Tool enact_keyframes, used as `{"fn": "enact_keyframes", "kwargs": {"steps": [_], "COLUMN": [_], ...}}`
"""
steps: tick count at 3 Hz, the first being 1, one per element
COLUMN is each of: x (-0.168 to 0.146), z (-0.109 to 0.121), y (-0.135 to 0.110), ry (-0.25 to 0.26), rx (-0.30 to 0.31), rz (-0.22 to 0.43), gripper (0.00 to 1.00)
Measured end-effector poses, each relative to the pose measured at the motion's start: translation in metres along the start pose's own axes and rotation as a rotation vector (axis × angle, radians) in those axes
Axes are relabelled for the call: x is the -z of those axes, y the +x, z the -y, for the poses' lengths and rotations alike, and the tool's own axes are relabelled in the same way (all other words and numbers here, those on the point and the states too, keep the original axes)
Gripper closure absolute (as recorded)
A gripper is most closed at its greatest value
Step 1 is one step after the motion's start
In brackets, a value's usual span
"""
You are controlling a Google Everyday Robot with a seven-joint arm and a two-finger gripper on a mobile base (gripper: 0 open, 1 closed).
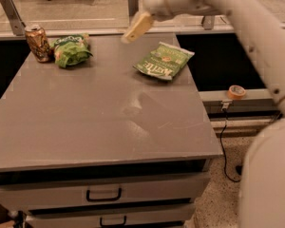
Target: Move green rice chip bag near orange can
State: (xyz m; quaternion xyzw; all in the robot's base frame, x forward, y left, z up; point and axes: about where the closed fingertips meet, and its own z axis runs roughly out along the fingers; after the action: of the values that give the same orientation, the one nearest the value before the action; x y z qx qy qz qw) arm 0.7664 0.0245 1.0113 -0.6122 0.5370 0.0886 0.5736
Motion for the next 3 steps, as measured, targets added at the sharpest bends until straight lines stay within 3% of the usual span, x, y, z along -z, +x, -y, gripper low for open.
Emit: {"fn": "enact_keyframes", "kwargs": {"steps": [1, 2, 3], "x": [0.106, 0.128, 0.117], "z": [0.03, 0.033, 0.026], "y": [-0.009, 0.005, 0.004], "ry": [0.108, 0.133, 0.122], "rx": [0.073, 0.071, 0.057], "rz": [0.019, -0.001, 0.031], "gripper": [0.0, 0.0, 0.0]}}
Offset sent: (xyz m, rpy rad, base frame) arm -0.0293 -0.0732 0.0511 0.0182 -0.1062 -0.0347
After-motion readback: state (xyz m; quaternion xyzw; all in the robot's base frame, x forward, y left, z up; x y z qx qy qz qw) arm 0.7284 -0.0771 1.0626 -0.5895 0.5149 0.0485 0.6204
